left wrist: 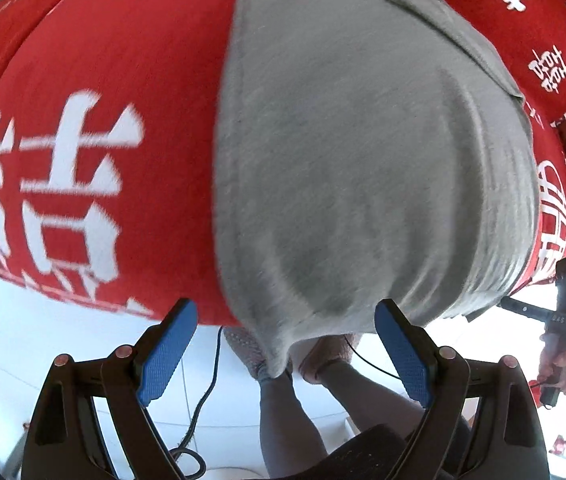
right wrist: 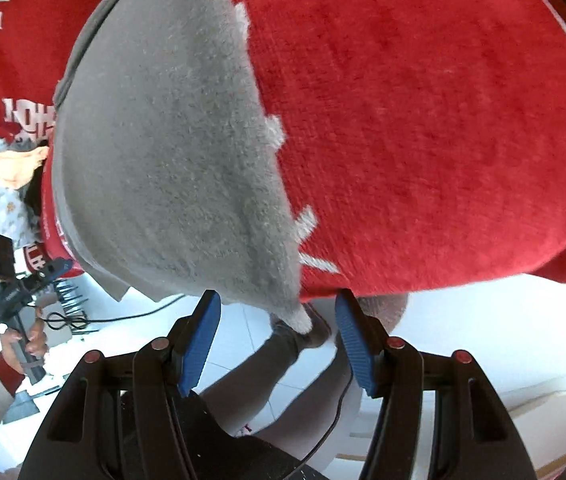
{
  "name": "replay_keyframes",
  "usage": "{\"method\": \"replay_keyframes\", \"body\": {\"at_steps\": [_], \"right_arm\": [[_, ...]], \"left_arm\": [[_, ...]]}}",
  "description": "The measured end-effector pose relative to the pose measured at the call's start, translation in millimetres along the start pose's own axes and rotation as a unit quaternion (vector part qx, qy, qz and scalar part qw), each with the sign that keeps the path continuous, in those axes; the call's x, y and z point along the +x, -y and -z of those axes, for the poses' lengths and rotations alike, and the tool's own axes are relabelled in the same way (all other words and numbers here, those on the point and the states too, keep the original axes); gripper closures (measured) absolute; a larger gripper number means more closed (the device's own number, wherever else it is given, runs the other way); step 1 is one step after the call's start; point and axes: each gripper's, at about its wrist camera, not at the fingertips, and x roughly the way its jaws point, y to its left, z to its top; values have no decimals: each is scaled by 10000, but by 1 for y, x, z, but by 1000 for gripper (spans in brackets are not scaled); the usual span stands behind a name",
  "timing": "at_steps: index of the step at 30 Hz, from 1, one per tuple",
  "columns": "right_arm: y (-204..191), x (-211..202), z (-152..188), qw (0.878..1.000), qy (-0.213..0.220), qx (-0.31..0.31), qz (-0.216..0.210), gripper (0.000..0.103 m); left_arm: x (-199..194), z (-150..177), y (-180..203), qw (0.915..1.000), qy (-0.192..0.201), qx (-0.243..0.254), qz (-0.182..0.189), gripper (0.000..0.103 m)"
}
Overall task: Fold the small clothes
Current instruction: 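Grasp the sweater hem with both tools and lift it toward the collar, then close both tools on the hem and fold it over onto the collar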
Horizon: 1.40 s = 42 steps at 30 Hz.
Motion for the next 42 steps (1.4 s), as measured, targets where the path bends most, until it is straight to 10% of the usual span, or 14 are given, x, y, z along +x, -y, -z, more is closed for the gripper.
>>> {"method": "replay_keyframes", "body": {"at_steps": [26, 30, 31, 35, 40, 42], "right_arm": [[-20, 17, -4, 9937, -102, -97, -1108, 38], [-13, 25, -6, 9941, -335, 344, -976, 59], [-10, 26, -6, 9938, -386, 482, -926, 85], [-13, 23, -4, 9941, -404, 496, -880, 91], [-23, 22, -4, 9941, -481, 408, -882, 91], [-22, 24, -6, 9942, -528, 379, -858, 90]], "left_arm": [[28, 2, 41, 9881, -115, 357, 1493, 8], [27, 6, 41, 9921, -130, 381, 1191, 35], [27, 6, 39, 9929, -151, 375, 1119, 43], [29, 7, 22, 9955, -333, 317, 827, 90], [20, 21, 7, 9982, -208, 44, 558, 81], [22, 25, 3, 9987, -265, -12, 443, 37]]}}
